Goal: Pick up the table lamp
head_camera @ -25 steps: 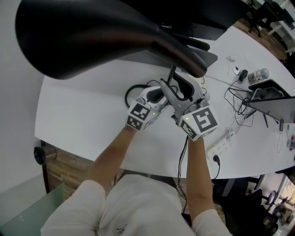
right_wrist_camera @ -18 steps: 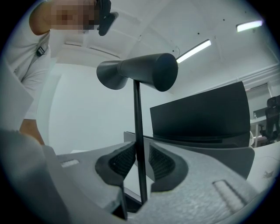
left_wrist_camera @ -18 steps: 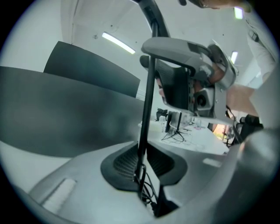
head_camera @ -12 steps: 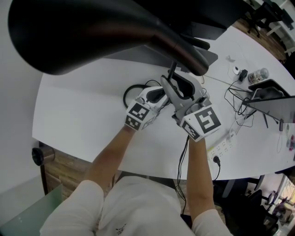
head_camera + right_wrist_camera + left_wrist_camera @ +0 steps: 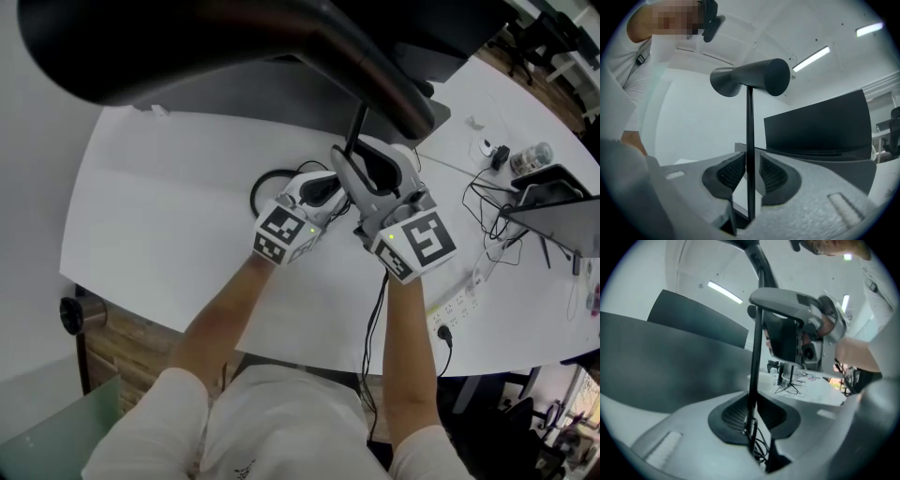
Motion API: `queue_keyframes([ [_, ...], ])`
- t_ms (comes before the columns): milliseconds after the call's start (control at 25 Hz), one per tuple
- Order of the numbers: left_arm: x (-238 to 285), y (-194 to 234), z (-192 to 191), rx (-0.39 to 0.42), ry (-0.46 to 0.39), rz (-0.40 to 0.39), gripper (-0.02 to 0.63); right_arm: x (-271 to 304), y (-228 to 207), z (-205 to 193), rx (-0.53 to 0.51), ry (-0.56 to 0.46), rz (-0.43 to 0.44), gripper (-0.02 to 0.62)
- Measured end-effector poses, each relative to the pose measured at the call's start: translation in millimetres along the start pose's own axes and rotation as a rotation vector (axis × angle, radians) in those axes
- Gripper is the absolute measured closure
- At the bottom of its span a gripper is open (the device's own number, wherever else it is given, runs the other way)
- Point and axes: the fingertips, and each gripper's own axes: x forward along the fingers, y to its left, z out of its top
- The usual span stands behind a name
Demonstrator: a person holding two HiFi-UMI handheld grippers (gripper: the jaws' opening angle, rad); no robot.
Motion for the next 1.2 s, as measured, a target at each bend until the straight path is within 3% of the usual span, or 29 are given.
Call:
queue_keyframes([
  [680,3,4,-10,0.035,-0.037,0.034,0.555,2,6,31,0.024,-0.091,0.054,0.506],
  [720,3,3,-10,0.038,-0.036,0.034,0.555,2,5,34,0.03,-0.098,0.052,0.534],
  [1200,3,2,-13,0.047,-0.012,0.036,0.558,0,7,35,-0.009,-0.087,0.049,0.549],
])
